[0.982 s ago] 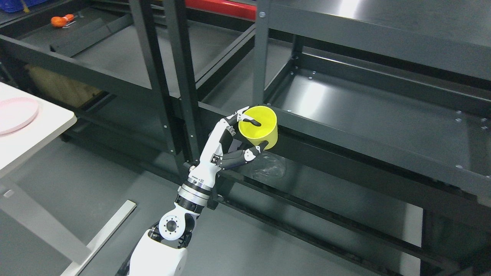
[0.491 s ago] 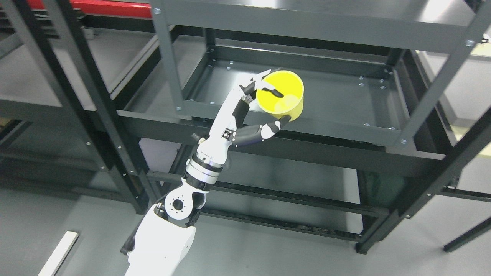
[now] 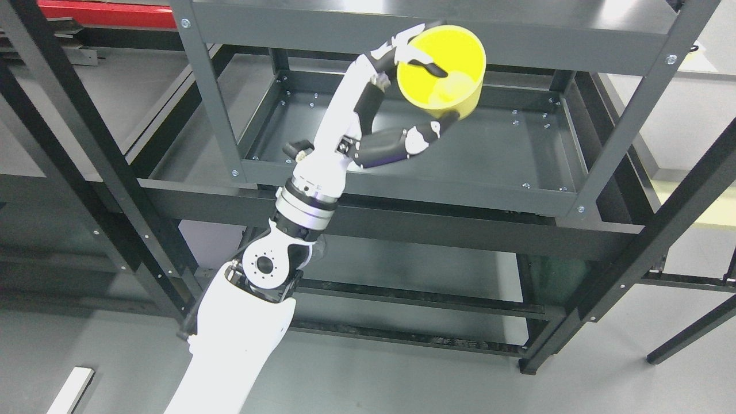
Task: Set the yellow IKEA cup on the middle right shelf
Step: 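Raise the left hand with the cup up onto the shelf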
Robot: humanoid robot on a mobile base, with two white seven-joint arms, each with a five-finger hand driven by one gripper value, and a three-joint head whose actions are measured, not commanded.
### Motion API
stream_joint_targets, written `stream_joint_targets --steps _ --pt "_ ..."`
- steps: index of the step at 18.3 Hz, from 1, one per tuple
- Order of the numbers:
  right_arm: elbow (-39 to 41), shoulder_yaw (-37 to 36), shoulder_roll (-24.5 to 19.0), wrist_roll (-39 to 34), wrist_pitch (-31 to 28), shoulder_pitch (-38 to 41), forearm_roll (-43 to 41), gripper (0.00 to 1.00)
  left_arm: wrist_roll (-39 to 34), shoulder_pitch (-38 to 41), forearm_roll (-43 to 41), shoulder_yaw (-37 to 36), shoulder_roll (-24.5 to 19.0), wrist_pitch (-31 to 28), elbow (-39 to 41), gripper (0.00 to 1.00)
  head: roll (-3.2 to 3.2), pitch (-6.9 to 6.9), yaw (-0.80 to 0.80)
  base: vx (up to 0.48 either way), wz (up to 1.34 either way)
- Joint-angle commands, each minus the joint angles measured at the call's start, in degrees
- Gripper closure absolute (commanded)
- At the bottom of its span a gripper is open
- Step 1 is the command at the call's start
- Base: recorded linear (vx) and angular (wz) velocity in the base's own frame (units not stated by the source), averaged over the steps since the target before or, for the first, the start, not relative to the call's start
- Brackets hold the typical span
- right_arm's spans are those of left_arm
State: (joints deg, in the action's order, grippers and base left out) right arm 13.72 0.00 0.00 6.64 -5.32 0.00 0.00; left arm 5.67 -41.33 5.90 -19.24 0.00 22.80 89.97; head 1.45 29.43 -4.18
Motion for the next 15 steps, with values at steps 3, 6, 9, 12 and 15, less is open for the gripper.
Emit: stream_joint_targets --steps 3,6,9,12,15 --pt "-0.01 0.97 1.0 0.04 -0.04 0.79 -1.41 0.01 -5.93 -9.63 0.16 0.61 -1.0 -1.8 1.45 1.0 0.0 0.0 0.0 0.03 -0.1" --pt "-0.01 0.97 1.0 0.04 -0.04 0.79 -1.41 0.01 -9.61 -16.13 0.6 1.31 -1.0 -5.02 -3.46 1.0 0.0 0.0 0.0 0.034 -0.09" --pt "-0.01 0.97 1.0 0.04 -0.04 0.79 -1.41 0.01 -16.2 -20.8 8.66 0.96 -1.0 -15.21 -7.16 1.0 0.0 0.0 0.0 0.058 -0.11" --pt "-0.01 0.97 1.0 0.04 -0.04 0.79 -1.41 0.01 -18.33 -22.13 11.94 0.17 -1.0 -20.94 -9.45 1.0 0.0 0.0 0.0 0.068 -0.11" --pt "-0.01 0.97 1.0 0.04 -0.04 0.79 -1.41 0.01 -19.38 -23.97 14.04 -1.84 -1.0 -29.63 -9.63 1.0 0.0 0.0 0.0 0.084 -0.09"
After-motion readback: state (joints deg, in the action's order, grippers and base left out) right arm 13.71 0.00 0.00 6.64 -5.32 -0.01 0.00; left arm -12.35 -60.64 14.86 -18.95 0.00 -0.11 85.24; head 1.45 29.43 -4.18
